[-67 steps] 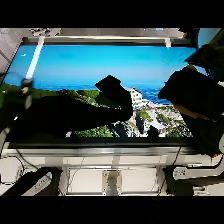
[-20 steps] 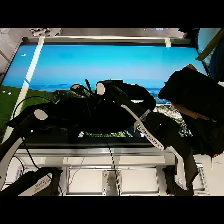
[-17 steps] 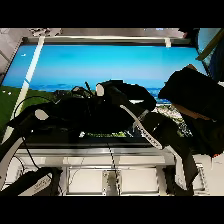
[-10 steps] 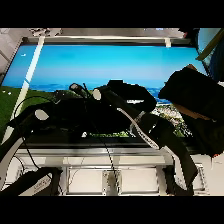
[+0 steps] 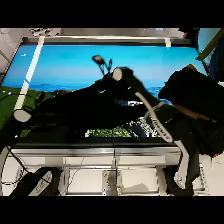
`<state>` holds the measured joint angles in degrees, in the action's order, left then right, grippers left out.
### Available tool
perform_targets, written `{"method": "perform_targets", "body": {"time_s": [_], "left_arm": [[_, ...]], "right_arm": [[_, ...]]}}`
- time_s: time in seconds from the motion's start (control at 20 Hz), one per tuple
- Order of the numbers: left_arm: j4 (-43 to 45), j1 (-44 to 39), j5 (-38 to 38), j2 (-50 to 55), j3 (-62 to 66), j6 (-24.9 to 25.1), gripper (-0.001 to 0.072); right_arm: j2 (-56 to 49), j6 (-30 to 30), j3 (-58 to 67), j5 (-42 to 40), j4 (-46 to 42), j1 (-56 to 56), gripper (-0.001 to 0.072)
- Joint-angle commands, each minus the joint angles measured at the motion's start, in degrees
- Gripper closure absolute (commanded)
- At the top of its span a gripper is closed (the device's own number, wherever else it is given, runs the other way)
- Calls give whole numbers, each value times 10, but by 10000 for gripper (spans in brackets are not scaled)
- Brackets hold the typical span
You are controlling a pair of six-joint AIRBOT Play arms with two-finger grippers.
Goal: Fold the clothes and pants, and hang the long-sleeved shirts on hangers.
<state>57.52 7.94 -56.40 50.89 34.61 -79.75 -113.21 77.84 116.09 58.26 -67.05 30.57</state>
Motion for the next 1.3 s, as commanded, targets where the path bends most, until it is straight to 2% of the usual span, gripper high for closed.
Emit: {"method": "perform_targets", "body": {"time_s": [0.0, 0.2, 0.3, 0.35, 0.4, 0.45, 0.65, 0.8, 0.95, 1.25], "left_arm": [[12, 14, -14, -37, 8, 0, 693], [12, 14, -37, -38, 8, 0, 694], [13, 14, -48, -38, 8, 1, 693], [13, 14, -55, -38, 8, 4, 693], [13, 14, -68, -38, 8, 5, 693], [13, 13, -85, -38, 8, 5, 693], [30, 13, -151, -38, -5, 4, 693], [62, -2, -172, -38, -61, 4, 694], [65, -9, -172, -38, -118, -20, 693], [65, -12, -172, -38, -119, -21, 693]], "right_arm": [[75, 5, 1, 110, -15, -32, 706], [150, 5, 1, 240, -35, -30, 707], [165, 5, 1, 257, -32, -30, 684], [164, 5, 1, 240, -26, -30, 586], [157, 5, 0, 215, -20, -30, 418], [145, 5, -2, 188, -19, -28, 310], [53, 6, -2, 121, 27, -11, 299], [-16, 6, -1, 74, 44, 5, 300], [-59, 5, 2, 74, 58, 13, 300], [-99, -17, 2, 96, 86, 15, 300]]}}
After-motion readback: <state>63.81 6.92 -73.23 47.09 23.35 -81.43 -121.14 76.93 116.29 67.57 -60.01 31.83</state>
